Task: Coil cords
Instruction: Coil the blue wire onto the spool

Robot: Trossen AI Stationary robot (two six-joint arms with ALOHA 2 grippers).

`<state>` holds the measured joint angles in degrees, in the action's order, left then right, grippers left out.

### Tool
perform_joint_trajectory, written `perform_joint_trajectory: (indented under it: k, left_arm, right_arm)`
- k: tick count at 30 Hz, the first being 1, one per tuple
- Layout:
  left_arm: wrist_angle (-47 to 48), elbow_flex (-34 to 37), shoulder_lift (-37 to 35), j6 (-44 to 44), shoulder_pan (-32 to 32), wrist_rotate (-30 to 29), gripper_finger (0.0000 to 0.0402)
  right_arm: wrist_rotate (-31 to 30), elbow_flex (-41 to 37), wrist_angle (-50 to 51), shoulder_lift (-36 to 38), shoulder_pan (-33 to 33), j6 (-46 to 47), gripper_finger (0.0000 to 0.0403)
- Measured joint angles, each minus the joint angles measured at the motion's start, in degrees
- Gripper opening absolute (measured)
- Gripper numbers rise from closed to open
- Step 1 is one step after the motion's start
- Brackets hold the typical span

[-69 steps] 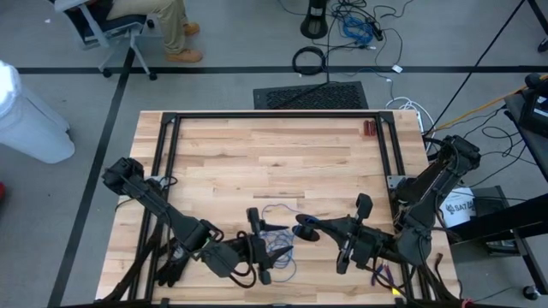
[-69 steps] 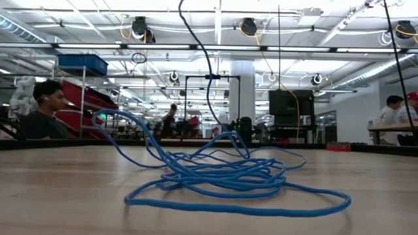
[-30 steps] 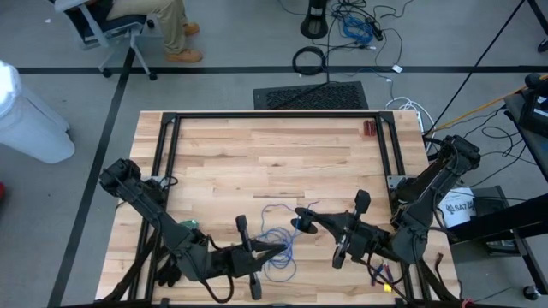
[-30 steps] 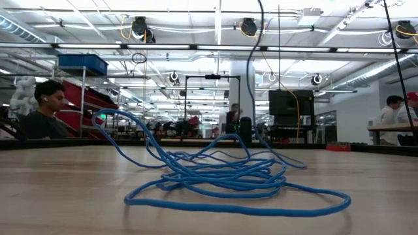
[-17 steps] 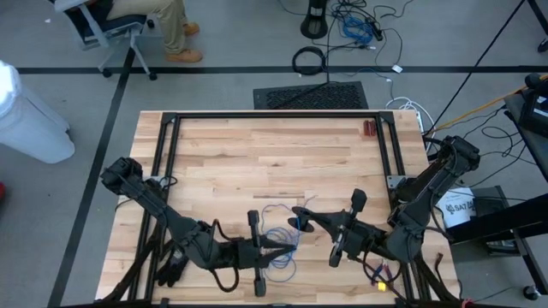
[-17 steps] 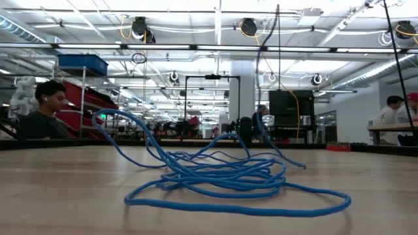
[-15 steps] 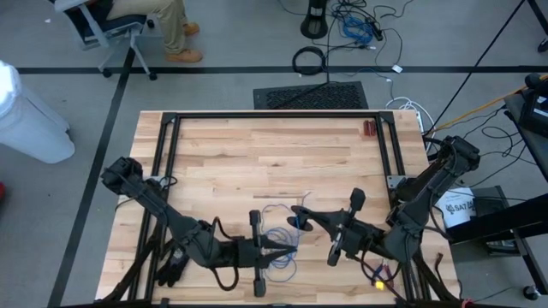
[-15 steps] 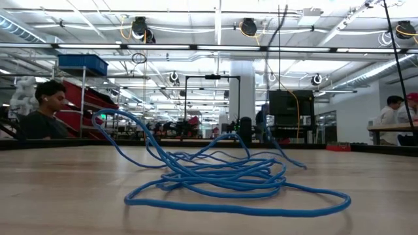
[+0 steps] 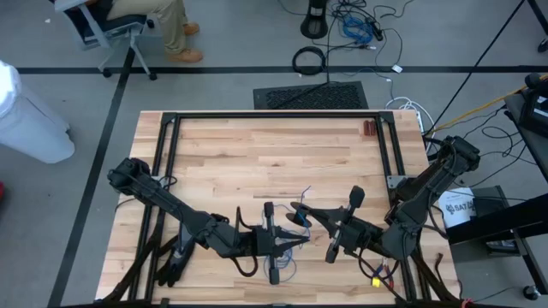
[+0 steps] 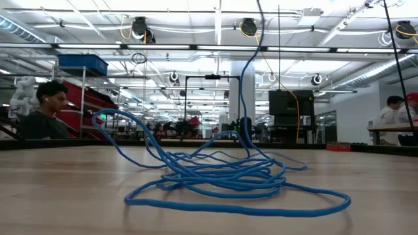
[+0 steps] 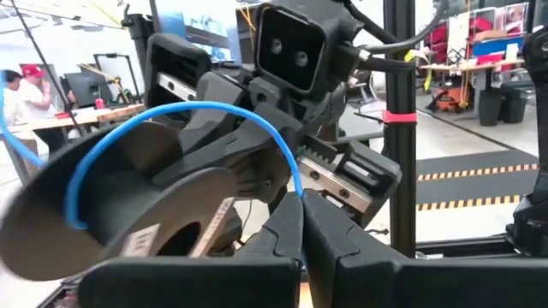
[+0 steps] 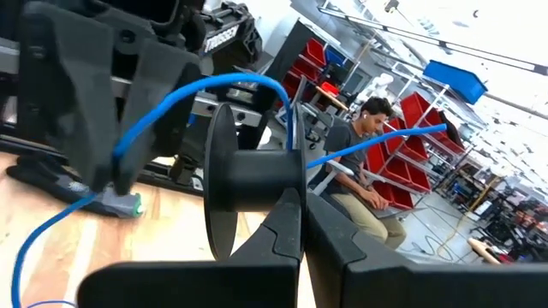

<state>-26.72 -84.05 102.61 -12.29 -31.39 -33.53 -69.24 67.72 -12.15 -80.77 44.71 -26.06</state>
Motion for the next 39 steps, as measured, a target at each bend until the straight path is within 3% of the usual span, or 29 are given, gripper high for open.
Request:
perform_joint_trajectory:
  k: [30,39]
  left_arm:
    - [-2.76,0.02,2.8,1.46,1.0,2.53,0.0002]
    - [0.28,0.02,2.8,1.48,1.4,2.66,0.0003]
  right_arm:
    - [0.69,0.0,1.21,0.0,-1.2,1.71,0.0]
    - [0.58,0.0,1.23,0.0,-1.14,1.43,0.0]
